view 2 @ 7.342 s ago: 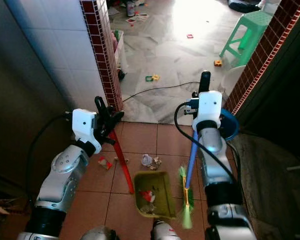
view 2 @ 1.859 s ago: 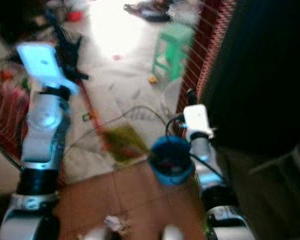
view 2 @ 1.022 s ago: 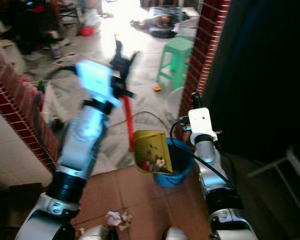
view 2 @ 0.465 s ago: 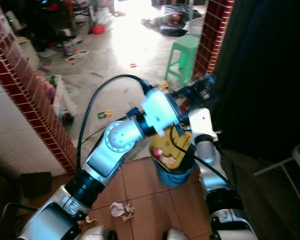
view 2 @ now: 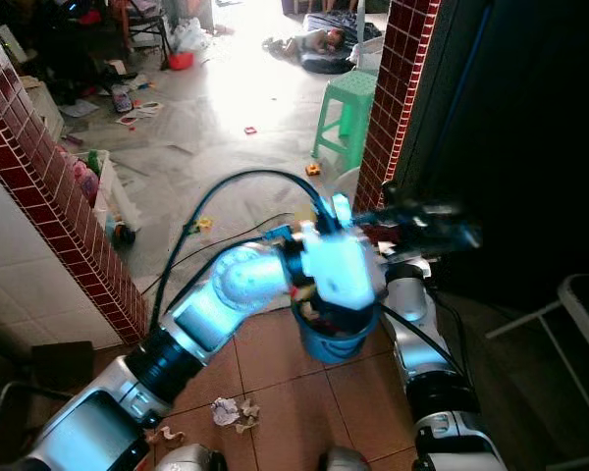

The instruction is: Sweep floor

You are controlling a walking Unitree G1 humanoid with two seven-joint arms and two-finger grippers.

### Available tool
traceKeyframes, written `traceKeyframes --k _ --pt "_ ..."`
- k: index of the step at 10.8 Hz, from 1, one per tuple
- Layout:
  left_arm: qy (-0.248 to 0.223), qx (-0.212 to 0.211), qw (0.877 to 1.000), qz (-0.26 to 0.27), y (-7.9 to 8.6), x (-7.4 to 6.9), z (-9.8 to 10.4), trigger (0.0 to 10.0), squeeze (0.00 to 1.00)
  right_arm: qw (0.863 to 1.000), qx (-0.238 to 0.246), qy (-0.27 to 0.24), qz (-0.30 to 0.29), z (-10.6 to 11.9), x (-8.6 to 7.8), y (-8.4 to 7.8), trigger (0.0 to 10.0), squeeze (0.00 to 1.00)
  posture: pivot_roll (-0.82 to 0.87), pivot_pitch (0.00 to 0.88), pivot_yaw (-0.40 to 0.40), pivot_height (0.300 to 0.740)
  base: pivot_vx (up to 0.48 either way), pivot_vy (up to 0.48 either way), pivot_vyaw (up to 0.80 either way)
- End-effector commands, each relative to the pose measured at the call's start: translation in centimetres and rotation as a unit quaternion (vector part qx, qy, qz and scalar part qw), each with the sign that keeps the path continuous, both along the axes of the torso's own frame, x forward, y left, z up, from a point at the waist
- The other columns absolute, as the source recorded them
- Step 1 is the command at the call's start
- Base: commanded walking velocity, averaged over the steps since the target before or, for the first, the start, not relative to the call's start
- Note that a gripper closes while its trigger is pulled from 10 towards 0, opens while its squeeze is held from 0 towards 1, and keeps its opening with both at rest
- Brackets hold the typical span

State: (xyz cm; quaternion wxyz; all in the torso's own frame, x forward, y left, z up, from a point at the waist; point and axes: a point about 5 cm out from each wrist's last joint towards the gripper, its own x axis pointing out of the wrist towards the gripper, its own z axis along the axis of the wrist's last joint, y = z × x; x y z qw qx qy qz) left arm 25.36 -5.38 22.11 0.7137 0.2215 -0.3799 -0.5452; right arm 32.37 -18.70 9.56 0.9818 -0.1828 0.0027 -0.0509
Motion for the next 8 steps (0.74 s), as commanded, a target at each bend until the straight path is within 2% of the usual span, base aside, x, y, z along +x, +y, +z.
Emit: traceKeyframes --k 1,2,4,5,6,7,8 --pt "-0.054 -0.041 0.997 -0.027 -0.7 -1.1 2.6 10.0 0.0 0.999 -0.013 -0.035 0.021 1.7 0.7 0.9 10.0 0.0 -0.05 0.0 0.021 0.74 0.0 0.0 0.0" --pt "-0.054 -0.044 0.997 -0.032 -0.8 -1.4 2.3 10.0 0.0 0.999 -0.013 -0.036 0.022 1.7 0.7 0.9 10.0 0.0 -0.05 0.0 0.021 0.74 0.0 0.0 0.0" --pt "-0.042 -0.061 0.997 -0.023 -0.7 -1.1 2.5 10.0 0.0 0.999 -0.013 -0.037 0.021 1.7 0.8 0.9 10.0 0.0 -0.05 0.0 0.019 0.74 0.0 0.0 0.0" --pt "-0.033 -0.116 0.992 0.035 0.4 0.5 4.2 10.0 0.0 0.999 -0.013 -0.037 0.022 1.6 0.8 1.0 10.0 0.0 -0.05 0.0 0.022 0.74 0.0 0.0 0.0" --pt "-0.035 -0.158 0.983 0.085 1.5 1.9 5.7 10.0 0.0 0.999 -0.013 -0.037 0.023 1.6 0.9 1.0 10.0 0.0 -0.05 0.0 0.019 0.74 0.0 0.0 0.0" --pt "-0.052 -0.239 0.946 0.21 6.3 5.1 9.3 10.0 0.0 0.999 -0.013 -0.034 0.024 1.4 0.8 0.9 10.0 0.0 -0.05 0.0 0.016 0.74 0.0 0.0 0.0" --pt "-0.059 -0.249 0.938 0.235 7.4 5.6 9.9 10.0 0.0 0.999 -0.013 -0.033 0.024 1.4 0.8 0.9 10.0 0.0 -0.05 0.0 0.016 0.74 0.0 0.0 0.0"
